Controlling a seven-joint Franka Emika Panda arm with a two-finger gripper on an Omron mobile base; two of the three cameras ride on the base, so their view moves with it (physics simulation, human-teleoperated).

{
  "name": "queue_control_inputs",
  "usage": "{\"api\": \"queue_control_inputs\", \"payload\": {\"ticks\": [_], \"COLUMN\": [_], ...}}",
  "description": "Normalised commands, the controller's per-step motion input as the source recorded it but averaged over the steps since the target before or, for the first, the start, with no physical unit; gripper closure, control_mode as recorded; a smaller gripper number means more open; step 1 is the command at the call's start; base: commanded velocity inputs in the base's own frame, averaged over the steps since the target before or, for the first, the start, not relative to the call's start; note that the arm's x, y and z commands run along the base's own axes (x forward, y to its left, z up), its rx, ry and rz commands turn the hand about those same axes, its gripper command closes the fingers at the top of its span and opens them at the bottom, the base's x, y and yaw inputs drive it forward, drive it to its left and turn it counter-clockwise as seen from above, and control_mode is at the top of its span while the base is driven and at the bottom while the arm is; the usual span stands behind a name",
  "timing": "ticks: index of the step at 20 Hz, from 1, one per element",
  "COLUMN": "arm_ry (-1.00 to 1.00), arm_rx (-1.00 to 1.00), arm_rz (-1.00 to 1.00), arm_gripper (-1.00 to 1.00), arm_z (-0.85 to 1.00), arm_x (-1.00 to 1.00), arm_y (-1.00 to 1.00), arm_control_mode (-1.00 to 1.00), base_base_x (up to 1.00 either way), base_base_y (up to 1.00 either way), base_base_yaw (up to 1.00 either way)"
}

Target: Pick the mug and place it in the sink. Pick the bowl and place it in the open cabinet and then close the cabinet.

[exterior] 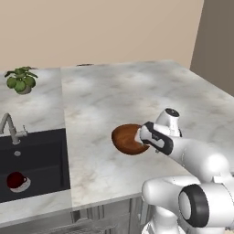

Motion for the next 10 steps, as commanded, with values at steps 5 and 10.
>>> {"api": "queue_control_inputs", "payload": {"ticks": [5,10], "arm_ry": [0.0,0.0], "arm_rx": [0.0,0.0], "arm_rz": [0.0,-0.01], "arm_gripper": [-1.0,-1.0], "arm_z": [-0.14,-0.13], "arm_x": [0.21,0.18], "arm_y": [0.0,0.0], "arm_control_mode": [-1.0,-1.0], "base_base_x": [0.0,0.0], "base_base_y": [0.0,0.0], "base_base_yaw": [0.0,0.0]}}
